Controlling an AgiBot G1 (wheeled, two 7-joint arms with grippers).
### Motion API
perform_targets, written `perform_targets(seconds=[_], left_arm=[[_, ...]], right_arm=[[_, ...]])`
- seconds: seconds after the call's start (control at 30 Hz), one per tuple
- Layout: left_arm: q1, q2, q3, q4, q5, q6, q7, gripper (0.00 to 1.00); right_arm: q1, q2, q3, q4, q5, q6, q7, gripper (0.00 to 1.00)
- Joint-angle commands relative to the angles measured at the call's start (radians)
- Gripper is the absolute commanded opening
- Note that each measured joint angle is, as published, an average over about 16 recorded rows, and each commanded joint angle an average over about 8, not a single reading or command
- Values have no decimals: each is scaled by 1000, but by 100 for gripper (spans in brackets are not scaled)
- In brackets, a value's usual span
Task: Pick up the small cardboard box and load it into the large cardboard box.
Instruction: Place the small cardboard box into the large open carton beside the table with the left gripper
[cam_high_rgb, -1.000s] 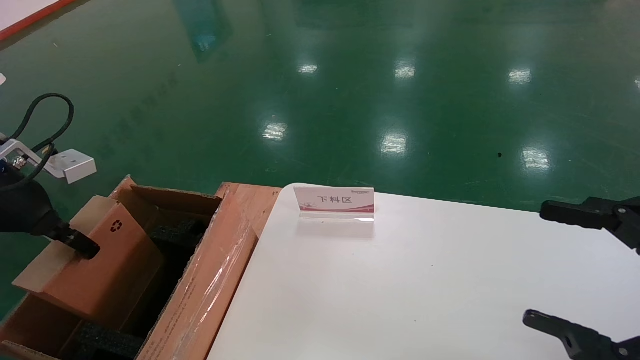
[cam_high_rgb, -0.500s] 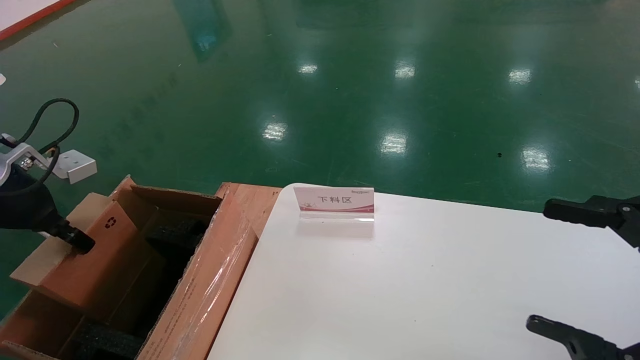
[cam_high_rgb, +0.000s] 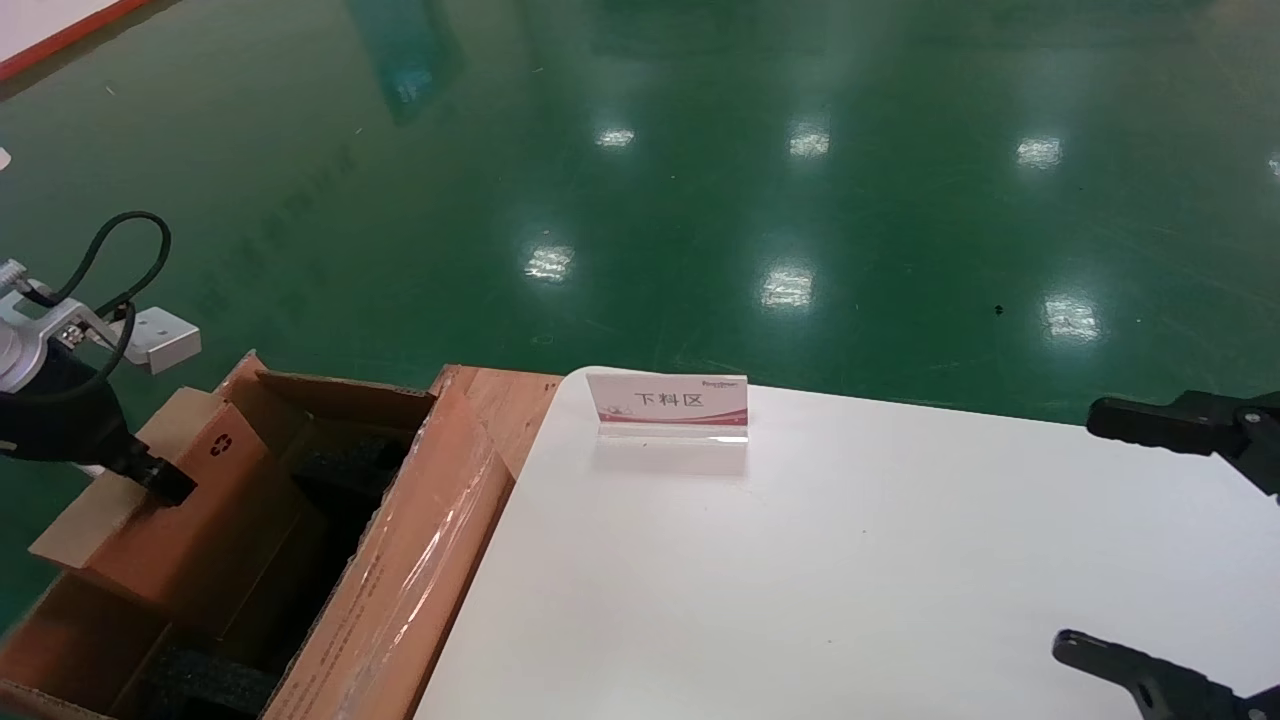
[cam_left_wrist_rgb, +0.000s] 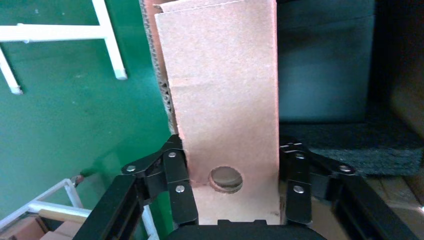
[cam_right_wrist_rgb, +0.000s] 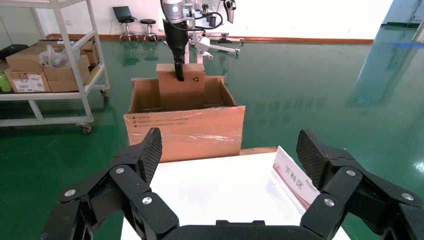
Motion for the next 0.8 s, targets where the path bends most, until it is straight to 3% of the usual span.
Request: perform_targets(seconds=[0.03, 0.8], left_arm=[[12, 2, 1, 7, 2, -11, -2, 0], [217, 53, -9, 125, -65, -93, -7, 0]], right_arm=[[0, 0, 0, 0, 0, 0, 0, 100], [0, 1, -1, 0, 1, 1, -1, 100]])
